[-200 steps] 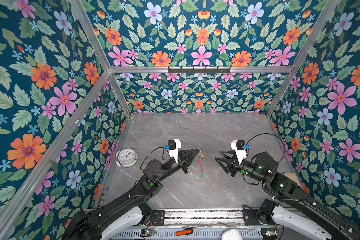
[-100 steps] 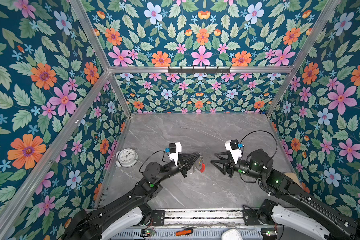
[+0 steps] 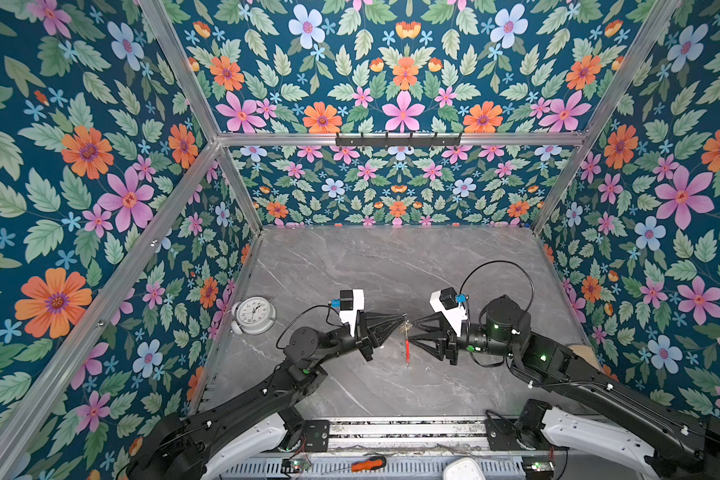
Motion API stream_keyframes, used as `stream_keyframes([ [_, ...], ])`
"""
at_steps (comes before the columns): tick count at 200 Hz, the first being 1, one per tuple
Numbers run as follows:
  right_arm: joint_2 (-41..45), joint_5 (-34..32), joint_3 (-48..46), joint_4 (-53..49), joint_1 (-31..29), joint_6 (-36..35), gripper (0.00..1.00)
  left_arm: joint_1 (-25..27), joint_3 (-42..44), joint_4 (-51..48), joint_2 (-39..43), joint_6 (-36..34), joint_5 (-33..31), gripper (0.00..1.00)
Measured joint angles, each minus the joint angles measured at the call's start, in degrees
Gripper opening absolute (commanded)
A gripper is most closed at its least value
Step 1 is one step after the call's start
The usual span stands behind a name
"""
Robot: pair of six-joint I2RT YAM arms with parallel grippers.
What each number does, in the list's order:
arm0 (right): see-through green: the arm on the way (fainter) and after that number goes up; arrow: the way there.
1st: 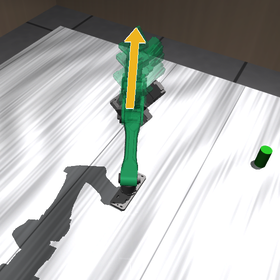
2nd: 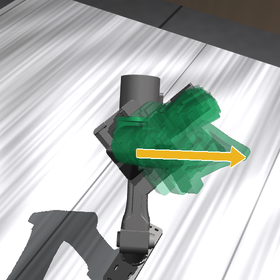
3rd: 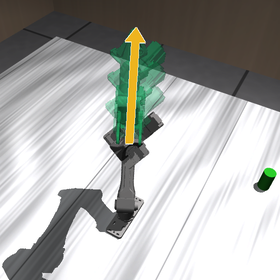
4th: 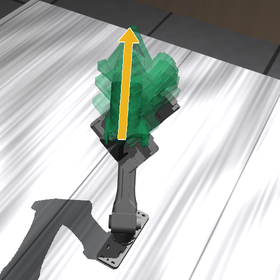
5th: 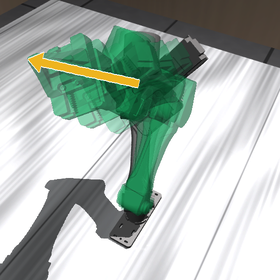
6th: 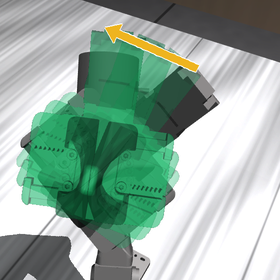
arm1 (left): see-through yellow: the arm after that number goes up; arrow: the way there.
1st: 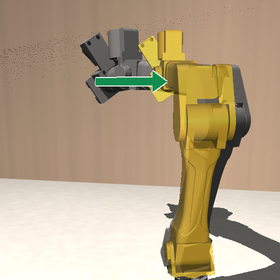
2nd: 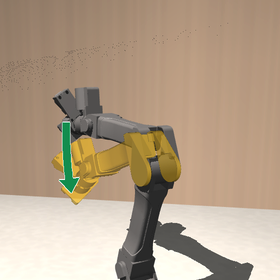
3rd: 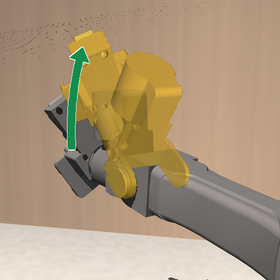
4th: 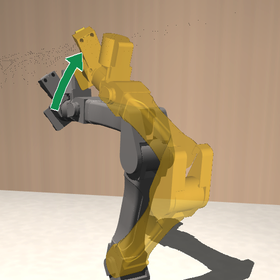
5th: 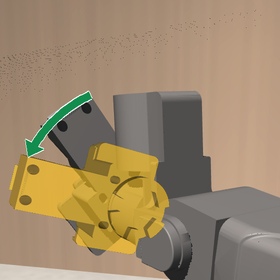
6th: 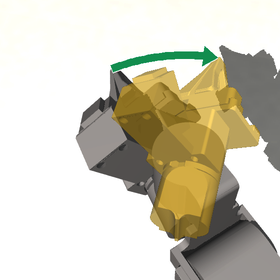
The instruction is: Remove the keys from the keyring
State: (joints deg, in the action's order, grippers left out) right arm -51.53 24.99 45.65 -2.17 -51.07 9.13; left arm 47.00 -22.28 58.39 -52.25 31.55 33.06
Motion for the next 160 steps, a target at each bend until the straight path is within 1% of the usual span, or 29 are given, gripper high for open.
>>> stream_keyframes([
  [21,-0.81,-1.33,0.46,-0.83,-0.90,-0.74,0.41,0.00,0.02,0.37,-0.09,0.28,0.26,0.00],
  [51,-1.36,-1.70,0.79,-0.92,-1.22,-1.42,0.33,0.00,0.09,1.20,-0.37,1.11,1.25,0.00],
  [81,-1.64,-1.68,1.11,-0.83,-1.25,-1.77,0.17,0.00,0.09,1.81,-0.37,1.38,1.49,0.00],
  [93,-1.55,-1.66,1.11,-0.83,-1.27,-1.75,0.13,0.00,0.22,2.08,-0.31,1.51,1.49,0.00],
  [120,-0.94,-1.49,1.07,-0.90,-1.27,-1.75,0.00,0.00,0.39,2.36,-0.26,1.51,1.42,0.00],
  [142,-0.52,-1.46,1.09,-1.14,-1.27,-1.79,0.00,0.00,0.46,2.43,-0.24,1.51,1.49,0.00],
  [160,-0.09,-1.49,1.81,-3.30,-1.27,-1.81,0.00,0.00,0.46,2.43,-0.22,1.53,1.51,0.00],
])
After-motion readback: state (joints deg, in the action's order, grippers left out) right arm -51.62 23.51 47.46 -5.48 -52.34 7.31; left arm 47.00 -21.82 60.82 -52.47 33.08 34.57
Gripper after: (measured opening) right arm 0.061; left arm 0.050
